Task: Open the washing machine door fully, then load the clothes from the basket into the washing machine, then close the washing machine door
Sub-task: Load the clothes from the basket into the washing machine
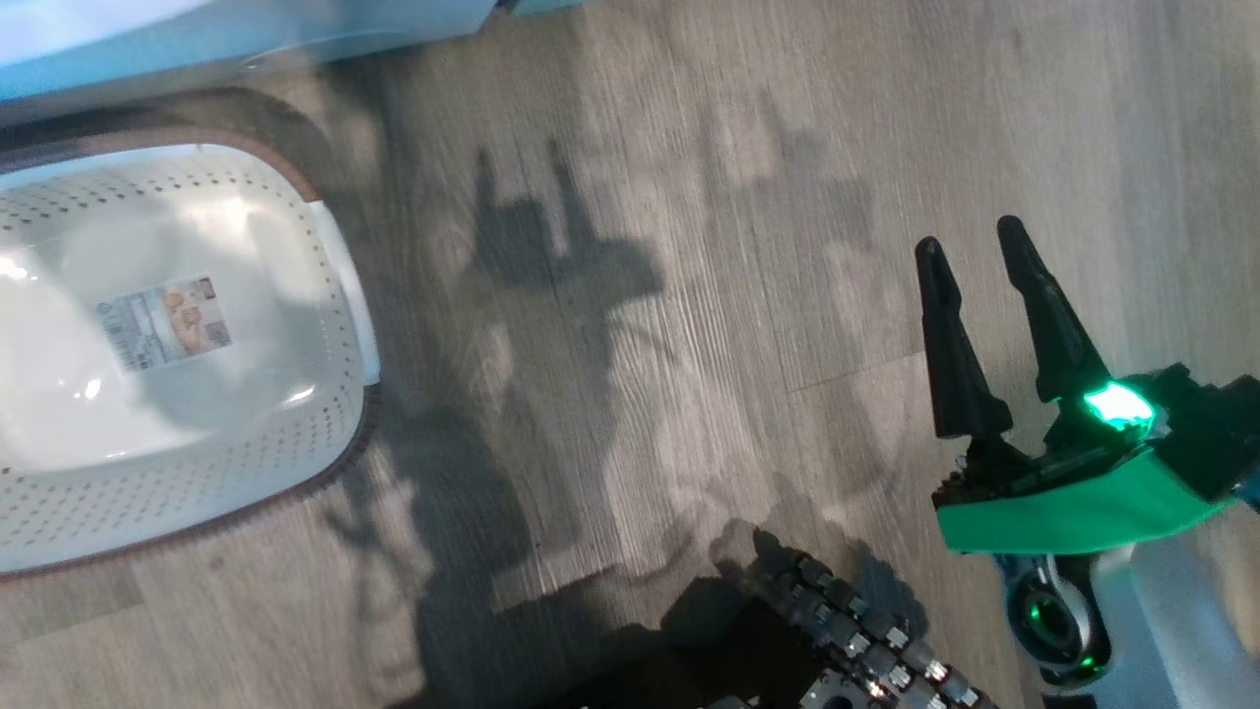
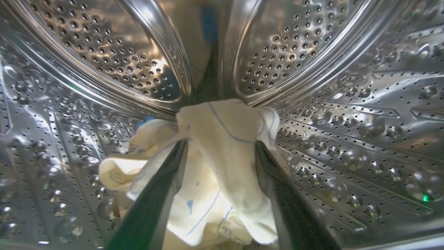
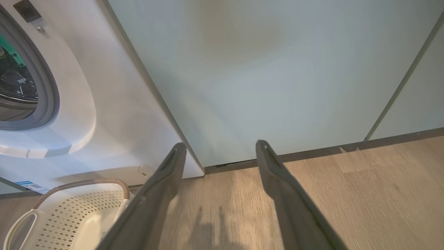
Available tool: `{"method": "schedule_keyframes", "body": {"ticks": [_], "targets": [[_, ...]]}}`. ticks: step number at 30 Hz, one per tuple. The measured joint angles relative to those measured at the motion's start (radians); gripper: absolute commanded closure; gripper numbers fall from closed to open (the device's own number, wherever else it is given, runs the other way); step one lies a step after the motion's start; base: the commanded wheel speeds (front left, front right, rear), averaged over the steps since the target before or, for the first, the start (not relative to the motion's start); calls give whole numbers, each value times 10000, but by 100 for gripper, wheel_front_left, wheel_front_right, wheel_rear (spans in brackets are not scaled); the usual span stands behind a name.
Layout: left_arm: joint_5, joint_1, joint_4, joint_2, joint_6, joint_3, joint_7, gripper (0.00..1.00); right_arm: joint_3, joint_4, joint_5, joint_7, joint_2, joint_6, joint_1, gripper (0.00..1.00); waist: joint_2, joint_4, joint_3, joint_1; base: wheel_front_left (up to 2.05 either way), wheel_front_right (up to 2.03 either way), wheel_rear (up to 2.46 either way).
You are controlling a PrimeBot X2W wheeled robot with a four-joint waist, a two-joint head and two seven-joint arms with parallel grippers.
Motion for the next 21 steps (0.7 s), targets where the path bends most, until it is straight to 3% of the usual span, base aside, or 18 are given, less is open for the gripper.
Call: {"method": "schedule_keyframes", "body": {"ticks": [11,21], "targets": [[-499,1676,-748,-474,291,109,-1114,0,-504,6,-533,0,0,0,44,0,0,655,-560,0,0,0,0],[-947,4408,-3216,-550,1239,339,-2242,0,-945,13,-999,0,-2,0,324,0,0,1436,-1280,-1,0,0,0]]}}
